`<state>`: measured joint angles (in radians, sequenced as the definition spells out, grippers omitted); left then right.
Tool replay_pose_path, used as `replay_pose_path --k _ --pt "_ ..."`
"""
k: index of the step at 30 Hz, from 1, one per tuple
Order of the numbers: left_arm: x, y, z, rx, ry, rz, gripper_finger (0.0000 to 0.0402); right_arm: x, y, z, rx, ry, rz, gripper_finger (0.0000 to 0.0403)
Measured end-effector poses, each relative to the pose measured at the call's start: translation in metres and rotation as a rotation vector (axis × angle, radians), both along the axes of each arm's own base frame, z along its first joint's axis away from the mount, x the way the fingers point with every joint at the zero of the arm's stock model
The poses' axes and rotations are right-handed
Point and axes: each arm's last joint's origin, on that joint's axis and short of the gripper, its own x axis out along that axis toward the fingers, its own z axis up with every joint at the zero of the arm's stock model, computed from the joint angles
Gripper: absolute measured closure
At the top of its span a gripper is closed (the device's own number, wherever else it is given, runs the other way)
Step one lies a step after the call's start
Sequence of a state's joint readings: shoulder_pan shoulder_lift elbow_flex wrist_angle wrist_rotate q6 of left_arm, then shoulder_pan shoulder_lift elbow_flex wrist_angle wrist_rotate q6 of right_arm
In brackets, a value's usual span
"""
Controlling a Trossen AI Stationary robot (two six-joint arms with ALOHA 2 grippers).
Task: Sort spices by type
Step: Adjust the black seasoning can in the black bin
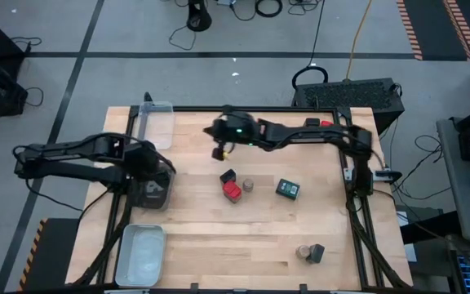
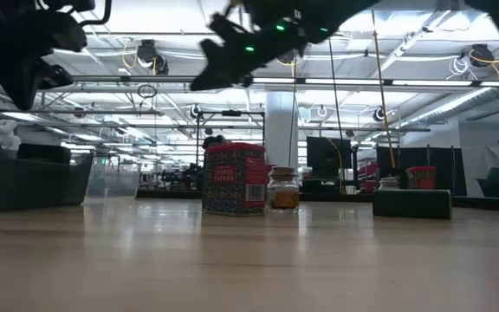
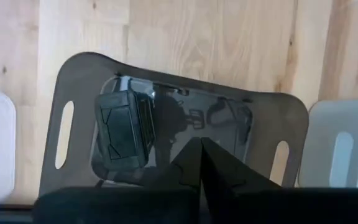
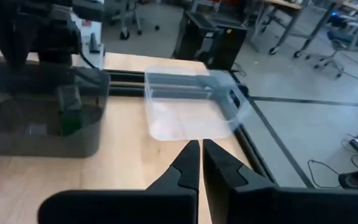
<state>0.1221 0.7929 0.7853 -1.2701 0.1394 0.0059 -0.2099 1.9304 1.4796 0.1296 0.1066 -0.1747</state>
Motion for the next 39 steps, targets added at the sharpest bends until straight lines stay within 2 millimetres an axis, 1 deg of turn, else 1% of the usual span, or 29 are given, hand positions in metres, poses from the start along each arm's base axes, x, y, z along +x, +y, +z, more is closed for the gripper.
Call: replay_pose_path --k 2,5,8,10,13,19,23,26,32,39 --pt "0.004 0.001 -0.002 -0.003 0.032 -0.001 0.0396 -0.016 0.003 0.000 0.009 -0.029 -0.006 0.0403" --pt "0.012 0.002 0.001 -0.004 0.094 -0.022 0.0397 -0.033 0.007 0.008 0.012 -0.082 -0.007 0.0403" --pt "0.018 0.003 -0.001 0.015 0.226 -0.019 0.0397 -0.044 0.011 0.012 0.013 -0.093 -0.003 0.0403" --pt "0.023 0.004 -0.006 0.011 0.287 -0.021 0.0397 -0.047 0.014 0.009 0.014 -0.090 0.002 0.0403" --pt "0.032 0.005 -0.017 -0.003 0.399 -0.027 0.0397 -0.047 0.019 0.006 0.013 -0.095 0.015 0.0403" --pt "0.049 0.007 -0.034 -0.019 0.521 -0.050 0.0397 -0.045 0.018 -0.001 0.017 -0.071 0.011 0.0403" --pt "0.056 0.008 -0.040 -0.014 0.535 -0.082 0.0397 -0.045 0.019 0.000 0.009 -0.073 0.017 0.0403" --pt "0.060 0.010 -0.044 0.024 0.540 -0.100 0.0397 -0.045 0.019 -0.001 0.003 -0.065 0.020 0.0403" --pt "0.063 0.012 -0.049 0.073 0.584 -0.128 0.0397 -0.045 0.019 -0.001 -0.006 -0.064 0.022 0.0403" --pt "0.065 0.015 -0.050 0.154 0.584 -0.158 0.0397 -0.045 0.019 -0.001 -0.007 -0.066 0.022 0.0403"
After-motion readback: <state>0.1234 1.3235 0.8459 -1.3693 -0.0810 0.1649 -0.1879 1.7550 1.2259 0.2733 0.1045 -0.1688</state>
